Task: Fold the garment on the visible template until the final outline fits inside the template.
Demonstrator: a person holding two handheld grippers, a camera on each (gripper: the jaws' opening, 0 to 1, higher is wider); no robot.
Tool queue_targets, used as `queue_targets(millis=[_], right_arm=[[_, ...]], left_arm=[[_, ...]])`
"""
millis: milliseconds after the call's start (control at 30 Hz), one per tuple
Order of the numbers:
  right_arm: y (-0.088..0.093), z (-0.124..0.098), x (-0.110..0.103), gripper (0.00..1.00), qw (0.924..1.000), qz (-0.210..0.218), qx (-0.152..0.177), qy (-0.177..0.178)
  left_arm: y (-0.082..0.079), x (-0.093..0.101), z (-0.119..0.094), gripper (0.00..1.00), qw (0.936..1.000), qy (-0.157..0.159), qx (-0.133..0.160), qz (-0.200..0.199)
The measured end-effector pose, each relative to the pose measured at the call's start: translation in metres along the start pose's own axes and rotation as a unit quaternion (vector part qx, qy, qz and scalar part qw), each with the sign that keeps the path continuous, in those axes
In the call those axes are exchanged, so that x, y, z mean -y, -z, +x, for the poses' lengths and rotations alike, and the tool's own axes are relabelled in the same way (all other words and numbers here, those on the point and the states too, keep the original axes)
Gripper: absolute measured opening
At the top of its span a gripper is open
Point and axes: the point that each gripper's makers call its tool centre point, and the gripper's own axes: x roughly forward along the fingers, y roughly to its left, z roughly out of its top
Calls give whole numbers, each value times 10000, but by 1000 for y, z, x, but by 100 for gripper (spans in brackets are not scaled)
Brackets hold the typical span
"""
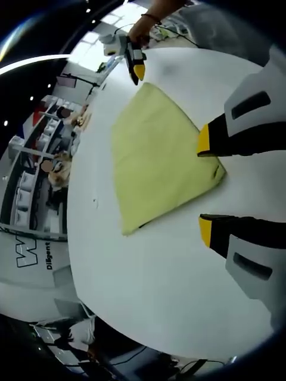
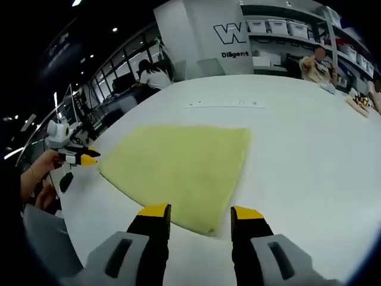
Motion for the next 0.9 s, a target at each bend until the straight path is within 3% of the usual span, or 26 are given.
queue_targets(millis=[67,233,633,900], right_arm=[[5,-1,0,31,10000,-44,-27,9],[27,-2,6,23,9970,-639,-427,132],[31,1,18,6,9983,-473,-243,249],[33,7,17,1,9983,-477,-263,194]], left_arm=[[2,0,0,35,10000,36,21,-62],[7,-1,1,31,9999,31,24,-132],[25,3,4,20,9995,108,-56,-303],[24,6,6,15,9990,197,22,-398]])
